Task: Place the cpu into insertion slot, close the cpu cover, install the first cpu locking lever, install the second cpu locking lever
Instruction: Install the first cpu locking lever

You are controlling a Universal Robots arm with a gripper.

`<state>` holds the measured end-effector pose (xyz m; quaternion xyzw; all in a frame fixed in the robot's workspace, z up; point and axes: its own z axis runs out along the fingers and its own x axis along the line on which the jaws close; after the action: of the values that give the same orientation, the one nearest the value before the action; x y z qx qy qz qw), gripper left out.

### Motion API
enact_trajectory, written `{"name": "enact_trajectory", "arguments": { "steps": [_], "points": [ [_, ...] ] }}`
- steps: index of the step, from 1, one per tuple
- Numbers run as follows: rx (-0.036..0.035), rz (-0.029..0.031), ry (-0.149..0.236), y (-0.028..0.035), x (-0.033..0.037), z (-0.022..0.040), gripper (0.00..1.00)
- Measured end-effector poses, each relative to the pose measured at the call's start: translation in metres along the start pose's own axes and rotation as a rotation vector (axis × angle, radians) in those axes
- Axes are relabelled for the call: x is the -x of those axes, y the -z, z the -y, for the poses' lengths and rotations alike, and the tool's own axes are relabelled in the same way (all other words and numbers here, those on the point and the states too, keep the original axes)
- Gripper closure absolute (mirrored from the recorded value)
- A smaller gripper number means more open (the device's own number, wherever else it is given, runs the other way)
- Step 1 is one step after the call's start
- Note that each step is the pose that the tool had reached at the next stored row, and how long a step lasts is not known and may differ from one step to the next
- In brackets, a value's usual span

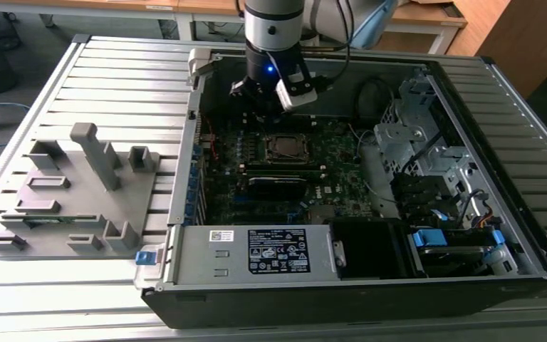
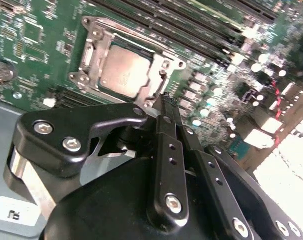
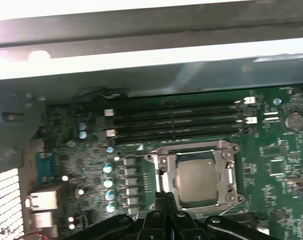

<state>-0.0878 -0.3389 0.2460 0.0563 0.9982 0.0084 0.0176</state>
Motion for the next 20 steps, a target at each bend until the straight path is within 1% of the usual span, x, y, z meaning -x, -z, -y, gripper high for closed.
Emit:
{"name": "enact_trajectory", "arguments": {
  "steps": [1,5,10,13,14,15,17,18,19,20],
  "points": [
    [0.0001,0.0005,0.000,0.0000,-0.0020,0.0002,0.89],
    [0.0001,0.0009,0.000,0.0002,-0.0063,0.0007,0.89],
    [0.0002,0.0024,0.000,0.0005,-0.0146,0.0017,0.89],
    [0.0003,0.0027,0.000,0.0006,-0.0166,0.0018,0.89],
    [0.0035,0.0023,0.000,0.0006,-0.0167,0.0019,0.89],
    [0.0142,0.0012,0.000,0.0006,-0.0168,0.0019,0.89],
    [0.0414,-0.0020,-0.001,0.0006,-0.0169,0.0020,0.89],
    [0.0517,-0.0031,-0.002,0.0006,-0.0170,0.0021,0.89],
    [0.0577,-0.0036,-0.002,0.0006,-0.0175,0.0021,0.89],
    [0.0614,-0.0034,-0.002,0.0007,-0.0186,0.0023,0.89]
  ]
}}
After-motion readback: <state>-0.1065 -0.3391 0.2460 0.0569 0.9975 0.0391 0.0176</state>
